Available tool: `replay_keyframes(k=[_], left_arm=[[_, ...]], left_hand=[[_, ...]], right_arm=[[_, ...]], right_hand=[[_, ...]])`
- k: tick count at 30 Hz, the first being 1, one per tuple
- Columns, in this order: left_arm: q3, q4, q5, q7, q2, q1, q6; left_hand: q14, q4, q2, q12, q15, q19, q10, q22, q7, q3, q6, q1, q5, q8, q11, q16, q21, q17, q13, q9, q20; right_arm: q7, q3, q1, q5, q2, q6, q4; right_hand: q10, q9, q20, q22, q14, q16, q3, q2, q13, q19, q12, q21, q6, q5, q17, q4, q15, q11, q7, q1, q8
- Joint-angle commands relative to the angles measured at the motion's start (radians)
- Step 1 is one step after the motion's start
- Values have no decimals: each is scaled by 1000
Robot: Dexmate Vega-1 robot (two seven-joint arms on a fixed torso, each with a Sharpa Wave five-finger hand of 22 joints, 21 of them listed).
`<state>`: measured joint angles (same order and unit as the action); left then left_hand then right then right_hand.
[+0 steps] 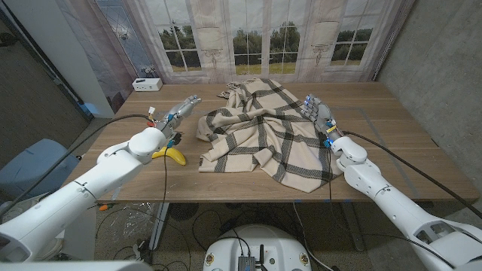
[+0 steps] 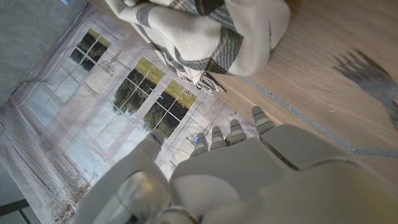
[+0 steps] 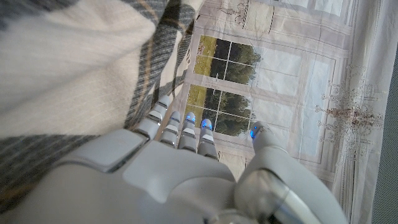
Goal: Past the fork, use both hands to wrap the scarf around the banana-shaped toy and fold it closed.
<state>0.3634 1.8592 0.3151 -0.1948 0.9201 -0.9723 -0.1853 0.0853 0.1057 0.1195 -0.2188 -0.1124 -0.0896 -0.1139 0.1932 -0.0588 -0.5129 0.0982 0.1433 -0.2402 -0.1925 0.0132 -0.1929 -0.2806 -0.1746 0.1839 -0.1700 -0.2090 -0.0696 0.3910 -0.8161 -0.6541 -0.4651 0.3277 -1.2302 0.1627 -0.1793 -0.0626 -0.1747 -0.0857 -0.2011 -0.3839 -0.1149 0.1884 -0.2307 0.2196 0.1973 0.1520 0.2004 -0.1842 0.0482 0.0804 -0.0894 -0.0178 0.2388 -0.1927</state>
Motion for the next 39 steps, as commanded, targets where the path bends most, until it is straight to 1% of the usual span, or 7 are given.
replay_keyframes(k=[1,10,12,17,23,31,39], left_arm=[[-15,163,-64,13,127,-35,-192],[-28,259,-85,34,208,-54,-317],[-36,286,-87,38,235,-64,-351],[-53,325,-85,43,276,-84,-401],[-48,368,-97,63,321,-78,-468],[10,429,-149,127,373,-19,-583],[80,485,-211,214,411,57,-699]], left_hand=[[-7,-14,-2,-4,-1,2,9,3,1,-6,-6,19,3,-2,-1,-5,3,-1,2,-5,-3],[-12,-31,-3,-4,2,7,14,2,0,-12,-11,35,9,-3,-5,-3,4,-1,3,-5,-3],[-13,-35,-3,-4,2,8,17,2,0,-14,-13,39,10,-3,-7,-2,4,0,3,-6,-3],[-22,-63,-7,-5,5,18,27,1,0,-22,-29,64,19,-7,-13,-1,5,0,3,-6,-2],[-33,-96,-13,-5,10,32,38,-1,-1,-31,-41,93,29,-9,-18,-1,5,0,3,-6,-1],[-41,-126,-19,-6,15,47,51,-2,-4,-38,-57,119,37,-12,-26,0,4,0,3,-6,-1],[-55,-166,-26,-7,23,64,66,-3,-4,-45,-81,153,47,-15,-36,0,4,0,3,-7,-1]], right_arm=[[9,3,-15,4,6,7,-14],[28,7,-31,13,4,4,-41],[33,9,-36,15,3,2,-50],[44,13,-40,23,5,0,-62],[53,20,-44,33,9,4,-72],[69,28,-50,49,17,17,-83],[75,37,-49,62,29,29,-81]], right_hand=[[8,-2,-10,-2,-4,-2,-4,-1,5,-3,-2,4,9,-2,-3,7,0,-3,0,7,-3],[9,-2,-10,-2,-3,-2,-3,-2,5,-3,-4,4,11,-4,-3,9,1,-4,0,8,-3],[9,-2,-10,-2,-3,-2,-3,-2,5,-3,-4,4,13,-4,-4,9,2,-4,0,8,-3],[10,-3,-11,-2,-4,-2,-3,-3,6,-3,-5,4,13,-5,-4,10,2,-4,0,8,-3],[10,-3,-10,-2,-4,-2,-2,-3,6,-3,-6,4,13,-6,-5,12,2,-2,0,8,-2],[11,-3,-10,-2,-3,-1,-2,-4,6,-3,-7,3,13,-6,-5,13,2,-4,1,8,-1],[12,-3,-10,-2,-5,-2,-1,-5,6,-3,-8,4,13,-7,-6,15,1,-3,2,9,-1]])
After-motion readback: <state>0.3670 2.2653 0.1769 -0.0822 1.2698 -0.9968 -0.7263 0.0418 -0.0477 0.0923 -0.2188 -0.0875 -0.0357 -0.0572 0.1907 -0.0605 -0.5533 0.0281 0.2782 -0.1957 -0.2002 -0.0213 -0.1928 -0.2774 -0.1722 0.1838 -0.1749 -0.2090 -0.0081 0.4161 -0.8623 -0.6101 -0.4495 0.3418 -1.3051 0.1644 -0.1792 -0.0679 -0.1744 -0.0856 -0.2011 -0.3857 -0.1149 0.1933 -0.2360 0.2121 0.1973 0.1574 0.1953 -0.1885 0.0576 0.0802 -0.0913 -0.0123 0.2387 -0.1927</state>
